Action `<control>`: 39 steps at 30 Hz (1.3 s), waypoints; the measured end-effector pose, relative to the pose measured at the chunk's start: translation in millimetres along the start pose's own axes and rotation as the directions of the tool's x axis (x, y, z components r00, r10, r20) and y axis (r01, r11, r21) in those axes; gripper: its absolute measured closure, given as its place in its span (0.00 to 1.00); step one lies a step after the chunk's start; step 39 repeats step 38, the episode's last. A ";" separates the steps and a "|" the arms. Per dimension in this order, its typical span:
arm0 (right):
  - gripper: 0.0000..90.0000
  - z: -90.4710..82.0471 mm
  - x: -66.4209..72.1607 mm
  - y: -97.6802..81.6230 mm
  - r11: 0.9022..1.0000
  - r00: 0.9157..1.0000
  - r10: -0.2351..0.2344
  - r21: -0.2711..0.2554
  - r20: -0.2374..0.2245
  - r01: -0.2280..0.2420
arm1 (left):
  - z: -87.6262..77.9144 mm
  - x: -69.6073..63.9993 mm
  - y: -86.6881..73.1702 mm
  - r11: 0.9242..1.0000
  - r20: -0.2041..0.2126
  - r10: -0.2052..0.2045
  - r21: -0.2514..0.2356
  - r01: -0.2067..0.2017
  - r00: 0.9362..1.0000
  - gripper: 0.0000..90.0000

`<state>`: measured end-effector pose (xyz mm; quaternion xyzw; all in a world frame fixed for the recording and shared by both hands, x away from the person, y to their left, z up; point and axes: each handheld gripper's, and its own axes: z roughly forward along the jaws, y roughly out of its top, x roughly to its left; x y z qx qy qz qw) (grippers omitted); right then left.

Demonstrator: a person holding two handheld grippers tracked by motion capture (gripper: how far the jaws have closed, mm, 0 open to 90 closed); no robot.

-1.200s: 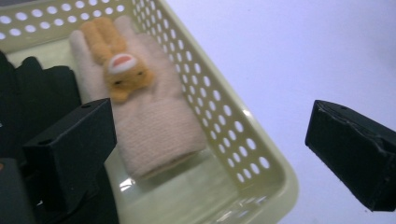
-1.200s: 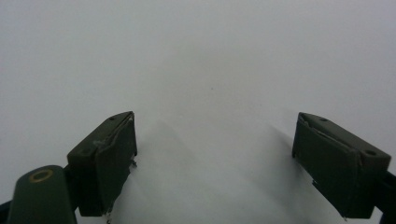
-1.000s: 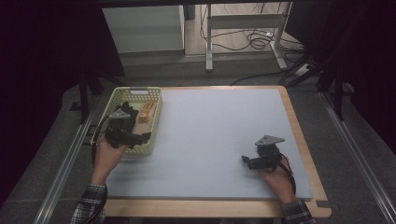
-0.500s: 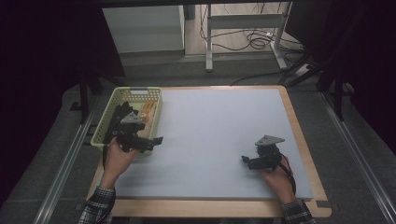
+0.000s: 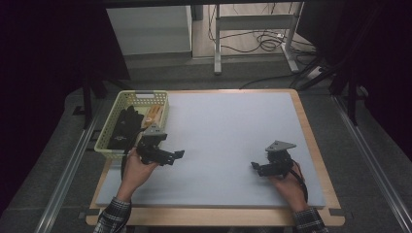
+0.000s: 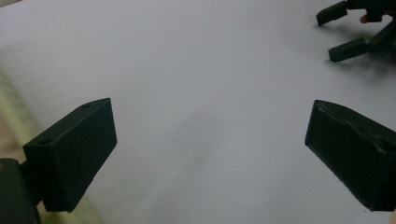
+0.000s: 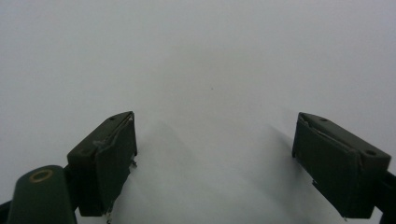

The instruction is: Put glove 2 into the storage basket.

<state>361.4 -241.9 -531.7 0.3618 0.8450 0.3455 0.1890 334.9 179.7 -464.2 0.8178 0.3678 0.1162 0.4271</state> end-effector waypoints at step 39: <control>0.15 0.0 -0.1 -0.2 1.000 1.000 0.003 0.001 -0.001 -0.003 | 85.6 -53.4 -48.0 0.977 0.041 0.139 0.155 -0.144 0.989 0.00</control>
